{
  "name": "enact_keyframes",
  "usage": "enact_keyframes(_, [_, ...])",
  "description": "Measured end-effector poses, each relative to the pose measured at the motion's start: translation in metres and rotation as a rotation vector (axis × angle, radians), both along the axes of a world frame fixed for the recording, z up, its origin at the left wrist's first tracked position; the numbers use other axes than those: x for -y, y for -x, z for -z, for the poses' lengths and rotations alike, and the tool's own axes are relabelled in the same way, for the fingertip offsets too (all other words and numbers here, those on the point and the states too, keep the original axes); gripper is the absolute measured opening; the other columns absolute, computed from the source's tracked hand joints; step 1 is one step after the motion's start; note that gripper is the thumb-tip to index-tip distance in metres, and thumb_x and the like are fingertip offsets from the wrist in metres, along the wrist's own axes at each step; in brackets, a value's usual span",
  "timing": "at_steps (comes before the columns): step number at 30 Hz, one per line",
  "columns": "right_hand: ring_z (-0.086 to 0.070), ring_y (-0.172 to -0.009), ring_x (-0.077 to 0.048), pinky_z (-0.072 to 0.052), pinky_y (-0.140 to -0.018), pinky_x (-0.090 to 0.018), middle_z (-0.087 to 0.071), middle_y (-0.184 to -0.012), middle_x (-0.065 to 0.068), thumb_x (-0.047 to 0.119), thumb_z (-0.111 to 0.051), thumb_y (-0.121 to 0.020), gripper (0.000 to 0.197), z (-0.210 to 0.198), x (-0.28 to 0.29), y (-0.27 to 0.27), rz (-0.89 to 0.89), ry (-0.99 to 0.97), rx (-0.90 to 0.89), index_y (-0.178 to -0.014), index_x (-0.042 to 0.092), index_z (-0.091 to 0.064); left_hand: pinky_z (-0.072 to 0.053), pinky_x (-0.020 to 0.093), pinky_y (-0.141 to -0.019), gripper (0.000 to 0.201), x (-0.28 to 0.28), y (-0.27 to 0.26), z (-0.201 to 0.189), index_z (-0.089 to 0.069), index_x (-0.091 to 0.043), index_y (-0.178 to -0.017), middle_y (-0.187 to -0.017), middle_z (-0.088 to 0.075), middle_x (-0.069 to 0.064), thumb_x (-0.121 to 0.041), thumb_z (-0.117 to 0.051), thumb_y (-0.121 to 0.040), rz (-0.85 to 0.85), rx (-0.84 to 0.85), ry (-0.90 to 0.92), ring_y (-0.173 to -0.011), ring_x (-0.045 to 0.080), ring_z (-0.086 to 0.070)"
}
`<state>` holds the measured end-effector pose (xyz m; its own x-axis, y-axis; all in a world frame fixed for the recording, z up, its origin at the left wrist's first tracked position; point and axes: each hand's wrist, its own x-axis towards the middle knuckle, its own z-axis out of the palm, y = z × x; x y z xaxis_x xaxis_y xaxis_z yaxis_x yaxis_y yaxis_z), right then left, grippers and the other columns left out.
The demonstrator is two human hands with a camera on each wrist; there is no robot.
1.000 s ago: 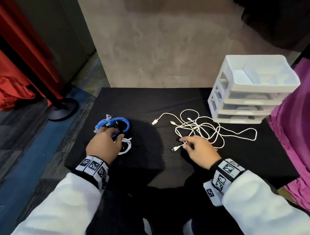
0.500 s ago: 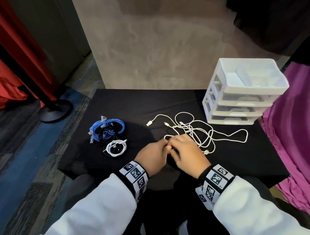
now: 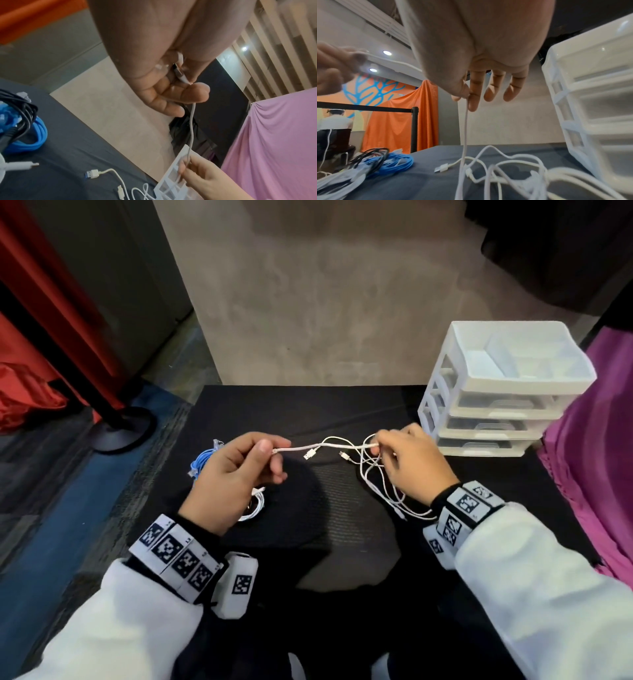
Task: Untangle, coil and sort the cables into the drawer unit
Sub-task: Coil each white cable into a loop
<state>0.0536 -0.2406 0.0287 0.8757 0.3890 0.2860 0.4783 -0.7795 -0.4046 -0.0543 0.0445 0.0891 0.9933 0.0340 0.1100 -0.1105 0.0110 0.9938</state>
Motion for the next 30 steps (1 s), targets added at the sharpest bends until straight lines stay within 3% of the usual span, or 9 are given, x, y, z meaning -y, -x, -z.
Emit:
enact_keyframes(6, [-0.047, -0.095, -0.024, -0.047, -0.083, -0.043, -0.056, -0.090, 0.008, 0.023, -0.054, -0.094, 0.008, -0.026, -0.007, -0.045, 0.087, 0.112, -0.008, -0.093, 0.028, -0.060, -0.057, 0.038, -0.089, 0.029, 0.022, 0.015, -0.020, -0.062, -0.008, -0.125, -0.078, -0.060, 0.002, -0.017, -0.045, -0.104, 0.201, -0.003, 0.190, -0.075, 0.016, -0.062])
enact_keyframes(11, [-0.064, -0.100, -0.031, -0.052, -0.086, -0.041, -0.069, -0.097, -0.004, 0.027, -0.054, -0.098, 0.013, -0.022, 0.017, -0.068, 0.219, 0.160, -0.241, -0.091, 0.025, -0.065, -0.058, 0.032, -0.084, 0.034, -0.003, 0.015, -0.048, -0.062, -0.019, -0.129, -0.078, -0.057, -0.005, -0.019, -0.043, -0.102, 0.191, 0.136, 0.378, -0.073, 0.008, -0.057])
enact_keyframes(16, [-0.063, -0.091, -0.031, -0.051, -0.085, -0.040, -0.069, -0.096, -0.010, 0.068, -0.031, -0.102, 0.067, -0.046, 0.034, -0.074, 0.316, 0.165, -0.320, -0.085, 0.017, -0.069, -0.059, 0.033, -0.084, 0.037, -0.022, 0.013, -0.019, -0.059, -0.016, -0.135, -0.090, -0.063, 0.002, -0.014, -0.044, -0.102, 0.091, -0.019, 0.300, -0.082, 0.013, -0.063])
enact_keyframes(19, [-0.064, -0.114, -0.039, -0.047, -0.107, -0.046, -0.068, -0.116, -0.024, 0.072, -0.022, -0.102, 0.077, -0.078, 0.023, -0.071, 0.331, -0.023, -0.251, -0.097, 0.021, -0.078, -0.059, 0.033, -0.082, 0.030, -0.007, 0.012, 0.006, -0.064, -0.011, -0.127, -0.084, -0.064, 0.002, -0.006, -0.046, -0.104, 0.050, -0.187, 0.061, -0.080, 0.015, -0.060])
enact_keyframes(21, [-0.057, -0.126, -0.042, -0.043, -0.111, -0.049, -0.060, -0.128, -0.026, 0.071, -0.020, -0.103, 0.078, -0.106, 0.012, -0.065, 0.345, -0.033, -0.167, -0.114, 0.016, -0.075, -0.058, 0.035, -0.081, 0.028, 0.008, 0.013, 0.020, -0.069, -0.010, -0.120, -0.075, -0.056, 0.000, -0.006, -0.046, -0.104, 0.096, -0.299, 0.005, -0.072, 0.013, -0.053])
enact_keyframes(24, [-0.061, -0.101, -0.038, -0.048, -0.091, -0.043, -0.065, -0.103, -0.021, 0.067, -0.018, -0.106, 0.079, -0.142, 0.008, -0.068, 0.327, -0.064, -0.044, -0.097, 0.010, -0.073, -0.058, 0.039, -0.081, 0.031, 0.028, 0.015, 0.031, -0.075, -0.017, -0.104, -0.067, -0.043, -0.007, -0.029, -0.047, -0.106, 0.146, -0.306, -0.087, -0.062, 0.006, -0.044])
enact_keyframes(27, [-0.064, -0.057, -0.013, -0.050, -0.061, -0.030, -0.066, -0.068, -0.006, 0.057, -0.037, -0.108, 0.062, -0.164, 0.010, -0.083, 0.248, -0.429, -0.069, -0.087, 0.009, -0.070, -0.058, 0.051, -0.084, 0.037, 0.032, 0.011, 0.039, -0.071, -0.014, -0.090, -0.062, -0.042, -0.009, -0.042, -0.049, -0.099, 0.123, -0.232, -0.157, -0.062, 0.006, -0.043])
enact_keyframes(28, [-0.062, -0.051, -0.007, -0.049, -0.055, -0.027, -0.065, -0.066, -0.002, 0.048, -0.048, -0.108, 0.046, -0.170, 0.011, -0.085, 0.212, -0.562, -0.087, -0.087, 0.012, -0.066, -0.057, 0.055, -0.087, 0.038, 0.029, 0.009, 0.042, -0.069, -0.012, -0.089, -0.063, -0.043, -0.007, -0.043, -0.050, -0.099, 0.110, -0.216, -0.154, -0.063, 0.008, -0.044])
enact_keyframes(30, [-0.068, -0.065, -0.007, -0.053, -0.064, -0.029, -0.072, -0.080, -0.005, 0.037, -0.063, -0.102, 0.022, -0.173, 0.014, -0.086, 0.116, -0.667, -0.054, -0.091, 0.019, -0.062, -0.054, 0.059, -0.090, 0.038, 0.023, 0.007, 0.049, -0.068, -0.013, -0.087, -0.066, -0.044, -0.003, -0.042, -0.049, -0.103, 0.094, -0.202, -0.163, -0.068, 0.012, -0.046])
